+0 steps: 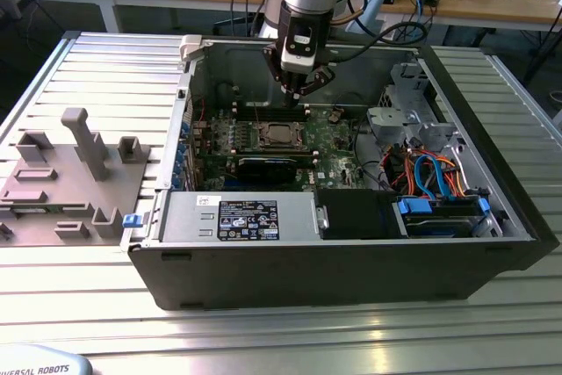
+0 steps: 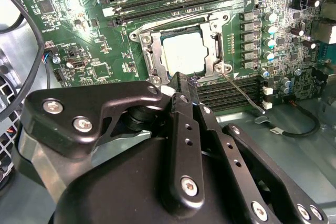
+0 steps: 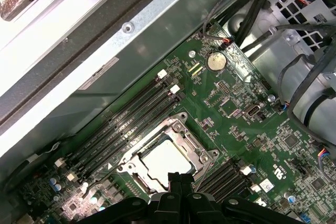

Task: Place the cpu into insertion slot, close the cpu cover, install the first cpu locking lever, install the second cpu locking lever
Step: 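Install the first cpu locking lever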

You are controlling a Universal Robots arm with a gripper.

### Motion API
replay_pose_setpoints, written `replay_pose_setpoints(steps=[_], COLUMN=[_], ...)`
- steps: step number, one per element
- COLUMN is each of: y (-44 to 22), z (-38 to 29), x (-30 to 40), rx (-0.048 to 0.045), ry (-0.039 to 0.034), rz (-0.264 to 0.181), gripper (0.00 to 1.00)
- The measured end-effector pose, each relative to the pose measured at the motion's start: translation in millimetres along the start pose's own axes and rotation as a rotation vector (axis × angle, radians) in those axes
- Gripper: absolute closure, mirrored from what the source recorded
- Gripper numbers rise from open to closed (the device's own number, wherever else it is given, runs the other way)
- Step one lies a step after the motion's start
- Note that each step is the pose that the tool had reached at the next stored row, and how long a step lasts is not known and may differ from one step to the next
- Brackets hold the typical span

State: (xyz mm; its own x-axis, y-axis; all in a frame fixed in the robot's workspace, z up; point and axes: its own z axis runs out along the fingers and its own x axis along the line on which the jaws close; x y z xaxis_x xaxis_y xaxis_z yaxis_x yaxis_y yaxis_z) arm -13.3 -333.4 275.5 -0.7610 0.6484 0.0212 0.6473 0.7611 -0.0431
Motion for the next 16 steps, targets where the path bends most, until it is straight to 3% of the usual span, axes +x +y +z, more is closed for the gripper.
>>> replay_pose_setpoints(steps=[16], y=[0.0], z=[0.5], x=[0.0], rx=[0.0005], ry=[-0.0009], rz=[-0.018], gripper=[0.89])
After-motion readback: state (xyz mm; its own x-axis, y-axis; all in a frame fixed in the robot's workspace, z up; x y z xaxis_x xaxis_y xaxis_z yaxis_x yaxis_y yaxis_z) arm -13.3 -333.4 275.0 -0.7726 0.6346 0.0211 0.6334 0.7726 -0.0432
